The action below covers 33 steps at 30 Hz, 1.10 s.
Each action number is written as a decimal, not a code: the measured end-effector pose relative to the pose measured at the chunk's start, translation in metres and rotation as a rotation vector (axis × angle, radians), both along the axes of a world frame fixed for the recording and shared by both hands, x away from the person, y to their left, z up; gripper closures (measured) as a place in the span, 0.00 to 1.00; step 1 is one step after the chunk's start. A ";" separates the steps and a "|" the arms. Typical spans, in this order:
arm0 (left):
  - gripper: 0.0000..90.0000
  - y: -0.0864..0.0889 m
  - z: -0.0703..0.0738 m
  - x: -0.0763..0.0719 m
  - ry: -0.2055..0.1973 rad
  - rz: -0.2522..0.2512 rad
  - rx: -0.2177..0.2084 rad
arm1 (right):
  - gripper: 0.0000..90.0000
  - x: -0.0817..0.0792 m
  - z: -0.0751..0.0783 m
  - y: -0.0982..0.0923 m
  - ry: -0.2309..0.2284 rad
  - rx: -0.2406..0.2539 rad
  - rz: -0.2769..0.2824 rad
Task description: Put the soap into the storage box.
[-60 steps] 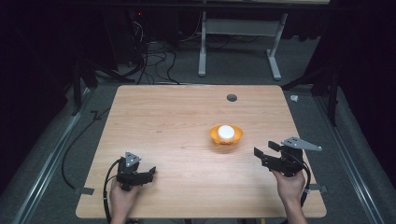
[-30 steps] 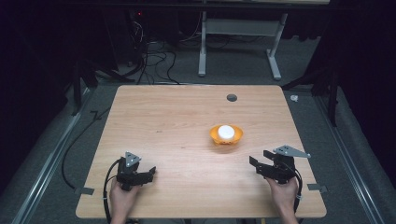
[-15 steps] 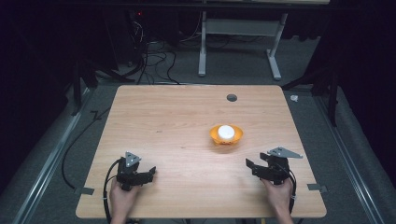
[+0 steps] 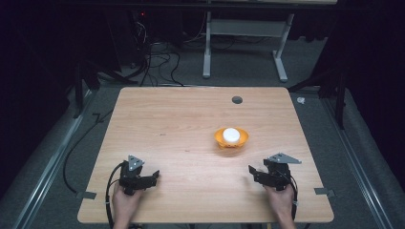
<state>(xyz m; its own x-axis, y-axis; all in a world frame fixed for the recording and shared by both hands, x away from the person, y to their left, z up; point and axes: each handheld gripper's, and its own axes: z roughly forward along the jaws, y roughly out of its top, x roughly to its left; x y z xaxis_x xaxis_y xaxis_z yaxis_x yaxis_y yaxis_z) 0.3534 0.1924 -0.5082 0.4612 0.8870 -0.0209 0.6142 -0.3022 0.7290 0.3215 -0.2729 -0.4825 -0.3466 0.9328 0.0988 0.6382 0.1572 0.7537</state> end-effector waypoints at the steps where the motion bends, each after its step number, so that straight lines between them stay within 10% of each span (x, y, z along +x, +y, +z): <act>1: 0.17 0.000 0.000 0.000 0.000 0.000 0.000 | 0.35 0.000 -0.001 0.001 0.003 -0.009 0.000; 33: 0.17 0.000 0.000 0.000 0.001 -0.001 0.001 | 0.31 0.004 -0.020 0.017 0.013 -0.123 0.037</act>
